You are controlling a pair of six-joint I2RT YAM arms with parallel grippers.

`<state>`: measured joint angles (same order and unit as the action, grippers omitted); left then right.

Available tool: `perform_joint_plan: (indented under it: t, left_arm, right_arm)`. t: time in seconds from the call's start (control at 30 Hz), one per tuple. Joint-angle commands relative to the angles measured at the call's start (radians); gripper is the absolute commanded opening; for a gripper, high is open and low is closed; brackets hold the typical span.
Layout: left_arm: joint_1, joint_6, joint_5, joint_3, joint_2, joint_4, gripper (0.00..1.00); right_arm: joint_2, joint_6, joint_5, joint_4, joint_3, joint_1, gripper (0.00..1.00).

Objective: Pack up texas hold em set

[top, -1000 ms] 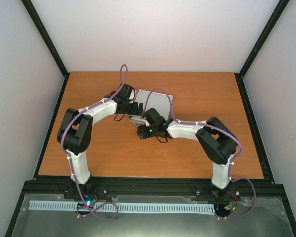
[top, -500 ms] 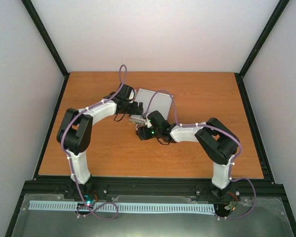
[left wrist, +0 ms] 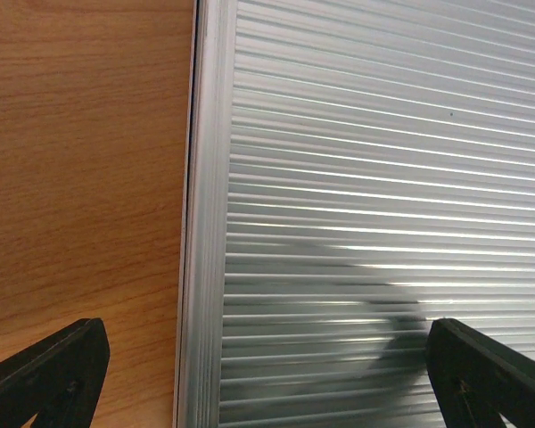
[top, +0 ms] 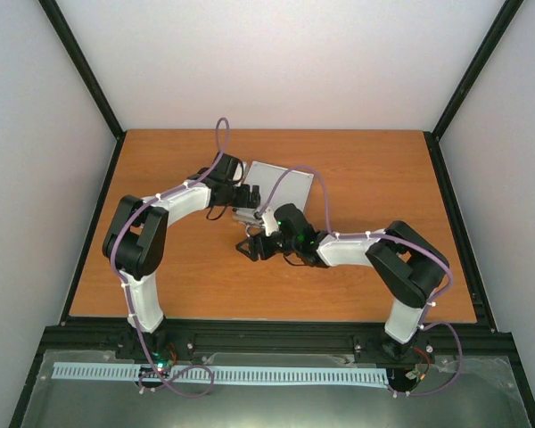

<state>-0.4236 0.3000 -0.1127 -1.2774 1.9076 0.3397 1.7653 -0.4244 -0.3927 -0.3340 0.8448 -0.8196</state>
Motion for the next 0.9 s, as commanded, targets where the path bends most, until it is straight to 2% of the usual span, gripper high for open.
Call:
perform_joint_plan:
  t: [0.0,0.33,0.6,0.87]
  left_arm:
    - [-0.004,-0.016,0.062,0.049,0.073,0.112,1.0]
    - [-0.004,-0.017,0.053,0.05,0.085,0.105,1.0]
    - [-0.004,-0.02,0.058,0.051,0.068,0.109,1.0]
    - [-0.004,-0.018,0.055,0.058,0.071,0.103,1.0]
  right_arm:
    - [-0.007,0.015,-0.072,-0.045,-0.023,-0.005,0.74]
    - [-0.037,0.002,0.189,0.093,-0.031,-0.006,0.74]
    - [-0.042,-0.008,0.283,0.106,-0.01,-0.006,0.74]
    - [0.015,0.007,0.295,0.118,0.047,-0.006,0.74]
